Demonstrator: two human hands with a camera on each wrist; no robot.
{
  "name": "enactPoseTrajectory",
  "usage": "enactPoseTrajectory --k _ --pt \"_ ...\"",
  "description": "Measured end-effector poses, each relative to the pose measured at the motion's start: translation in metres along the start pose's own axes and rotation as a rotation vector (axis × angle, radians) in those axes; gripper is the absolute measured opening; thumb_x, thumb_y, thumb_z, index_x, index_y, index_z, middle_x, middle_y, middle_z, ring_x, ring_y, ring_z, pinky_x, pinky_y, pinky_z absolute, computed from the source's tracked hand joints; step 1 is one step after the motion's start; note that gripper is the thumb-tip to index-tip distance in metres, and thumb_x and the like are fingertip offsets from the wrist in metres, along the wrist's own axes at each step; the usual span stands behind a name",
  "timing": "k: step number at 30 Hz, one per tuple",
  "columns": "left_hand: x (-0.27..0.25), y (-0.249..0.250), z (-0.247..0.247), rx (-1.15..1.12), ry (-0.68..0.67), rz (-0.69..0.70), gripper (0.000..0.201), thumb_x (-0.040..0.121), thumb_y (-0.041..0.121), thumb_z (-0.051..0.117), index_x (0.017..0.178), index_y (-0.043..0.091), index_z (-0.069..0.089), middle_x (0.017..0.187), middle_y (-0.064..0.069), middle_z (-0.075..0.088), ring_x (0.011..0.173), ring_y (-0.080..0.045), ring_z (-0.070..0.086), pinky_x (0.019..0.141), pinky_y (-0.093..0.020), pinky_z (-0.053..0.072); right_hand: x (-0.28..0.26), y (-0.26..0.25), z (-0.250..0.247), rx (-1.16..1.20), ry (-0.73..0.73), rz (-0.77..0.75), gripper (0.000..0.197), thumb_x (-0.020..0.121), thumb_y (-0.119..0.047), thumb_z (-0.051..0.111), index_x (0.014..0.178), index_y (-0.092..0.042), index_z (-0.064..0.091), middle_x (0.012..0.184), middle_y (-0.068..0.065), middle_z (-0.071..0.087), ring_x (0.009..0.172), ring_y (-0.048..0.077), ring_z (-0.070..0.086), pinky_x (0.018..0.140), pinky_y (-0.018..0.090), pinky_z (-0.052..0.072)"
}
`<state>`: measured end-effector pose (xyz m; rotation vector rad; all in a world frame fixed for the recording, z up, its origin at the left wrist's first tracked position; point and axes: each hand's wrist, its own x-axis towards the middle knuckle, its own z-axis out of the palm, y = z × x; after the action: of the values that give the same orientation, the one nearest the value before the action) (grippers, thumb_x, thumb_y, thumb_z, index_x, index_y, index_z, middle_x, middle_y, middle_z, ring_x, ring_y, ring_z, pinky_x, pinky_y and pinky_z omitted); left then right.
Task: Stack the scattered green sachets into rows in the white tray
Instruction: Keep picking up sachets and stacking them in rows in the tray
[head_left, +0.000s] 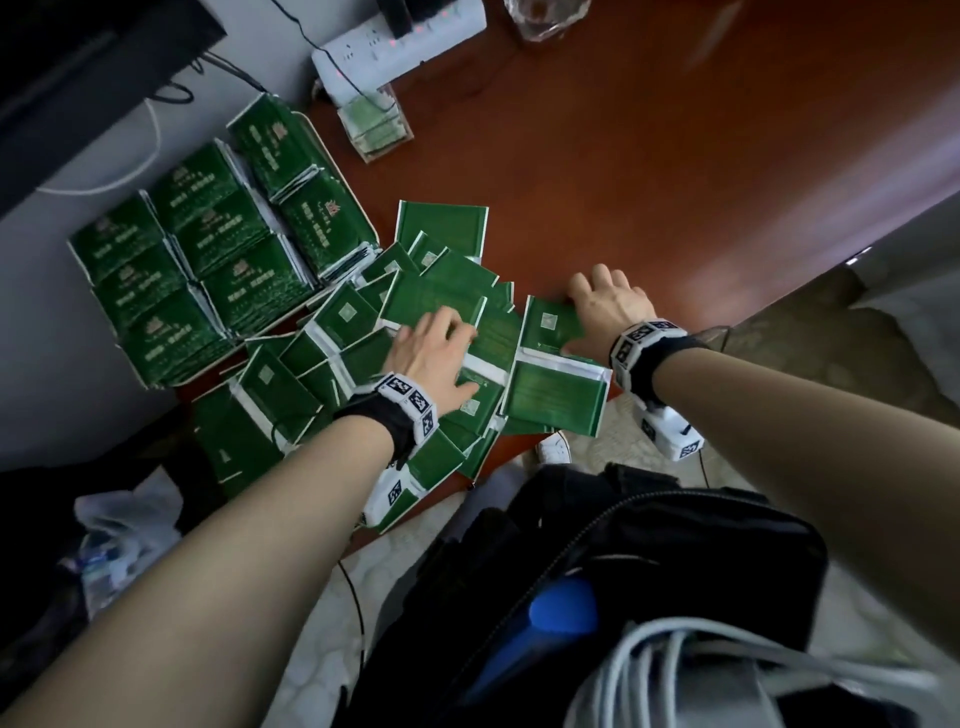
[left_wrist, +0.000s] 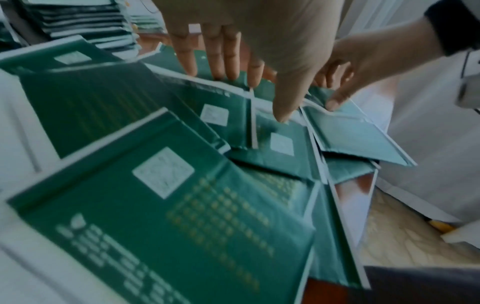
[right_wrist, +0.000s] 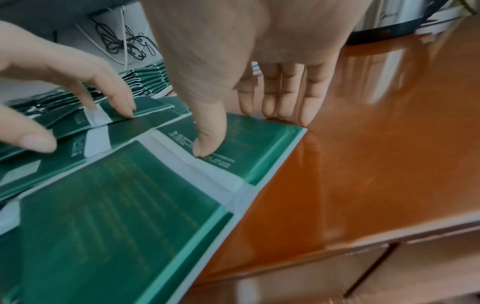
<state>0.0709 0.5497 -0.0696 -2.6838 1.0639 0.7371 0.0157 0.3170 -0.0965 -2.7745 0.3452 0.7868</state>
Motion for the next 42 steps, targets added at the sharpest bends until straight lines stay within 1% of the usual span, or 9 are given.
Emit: enactPoseTrajectory --k 5,14,17,22,26,30,33,38,42 --pt "-0.007 0.014 0.021 0.055 -0.091 0.055 0.099 0.072 0.060 0.071 0.150 0.025 0.021 0.161 -0.007 0.004 0.147 -0.033 0.011 0.114 -0.061 0.022 0.001 -0.002 0.005 0.013 0.000 0.024 0.071 0.075 -0.043 0.081 0.127 -0.015 0.040 0.123 0.012 0.046 0.116 0.032 0.045 0.096 0.048 0.042" --pt "-0.011 0.015 0.041 0.125 -0.167 0.071 0.130 0.066 0.038 0.079 0.155 0.021 -0.014 0.158 -0.009 -0.031 0.147 -0.039 -0.020 0.116 -0.065 0.006 0.003 -0.008 0.006 -0.014 -0.010 0.068 0.068 0.077 -0.042 0.080 0.127 -0.014 0.043 0.124 0.011 0.050 0.121 0.031 0.044 0.099 0.048 0.040" --pt "-0.012 0.014 0.042 0.110 -0.147 0.075 0.124 0.070 0.037 0.076 0.155 0.021 -0.012 0.159 -0.009 -0.029 0.147 -0.038 -0.020 0.117 -0.064 0.004 0.002 -0.011 0.005 -0.035 -0.021 0.075 0.066 0.080 -0.042 0.078 0.128 -0.015 0.043 0.124 0.011 0.049 0.121 0.031 0.044 0.098 0.047 0.040" --pt "-0.015 0.011 0.043 0.021 -0.079 0.109 0.094 0.086 0.048 0.057 0.157 0.020 0.003 0.163 -0.008 -0.017 0.149 -0.036 -0.013 0.117 -0.064 0.005 -0.001 -0.012 0.004 -0.059 -0.027 0.084 0.066 0.081 -0.042 0.077 0.132 -0.013 0.045 0.126 0.012 0.050 0.123 0.032 0.043 0.100 0.047 0.039" --pt "-0.016 0.010 0.045 0.074 0.021 0.131 0.073 0.095 0.042 0.041 0.157 0.016 0.011 0.165 -0.008 -0.004 0.152 -0.028 -0.005 0.115 -0.066 0.005 0.001 -0.013 -0.001 -0.071 -0.032 0.087 0.068 0.079 -0.043 0.079 0.130 -0.012 0.047 0.124 0.013 0.053 0.122 0.032 0.045 0.100 0.046 0.039" --pt "-0.011 0.019 0.035 0.094 0.020 0.142 0.061 0.102 0.036 0.032 0.156 0.013 0.016 0.165 -0.008 0.003 0.152 -0.022 0.001 0.118 -0.061 0.001 0.004 -0.006 -0.005 -0.052 -0.039 0.094 0.059 0.080 -0.040 0.079 0.122 -0.011 0.048 0.111 0.011 0.061 0.108 0.029 0.053 0.093 0.044 0.040" --pt "-0.002 0.032 0.022 0.100 0.001 0.154 0.057 0.104 0.035 0.030 0.155 0.013 0.019 0.165 -0.008 0.008 0.152 -0.021 0.007 0.120 -0.057 -0.001 0.007 0.008 -0.013 -0.031 -0.053 0.105 0.057 0.081 -0.038 0.078 0.119 -0.011 0.046 0.098 0.008 0.062 0.093 0.025 0.052 0.090 0.042 0.041" --pt "0.034 0.062 0.008 0.061 0.029 0.148 0.051 0.105 0.018 0.032 0.154 0.015 0.022 0.164 -0.006 0.014 0.151 -0.021 0.010 0.122 -0.052 -0.001 0.025 0.053 -0.035 -0.054 -0.082 0.077 0.059 0.081 -0.039 0.079 0.121 -0.012 0.046 0.102 0.011 0.064 0.098 0.030 0.059 0.090 0.044 0.044" --pt "0.070 0.094 -0.002 -0.010 0.022 0.126 0.066 0.097 0.000 0.043 0.156 0.018 0.020 0.165 -0.004 0.008 0.152 -0.021 0.005 0.123 -0.045 0.002 0.050 0.102 -0.065 -0.095 -0.102 0.012 0.057 0.082 -0.038 0.078 0.125 -0.014 0.049 0.105 0.012 0.064 0.093 0.031 0.058 0.087 0.045 0.047"
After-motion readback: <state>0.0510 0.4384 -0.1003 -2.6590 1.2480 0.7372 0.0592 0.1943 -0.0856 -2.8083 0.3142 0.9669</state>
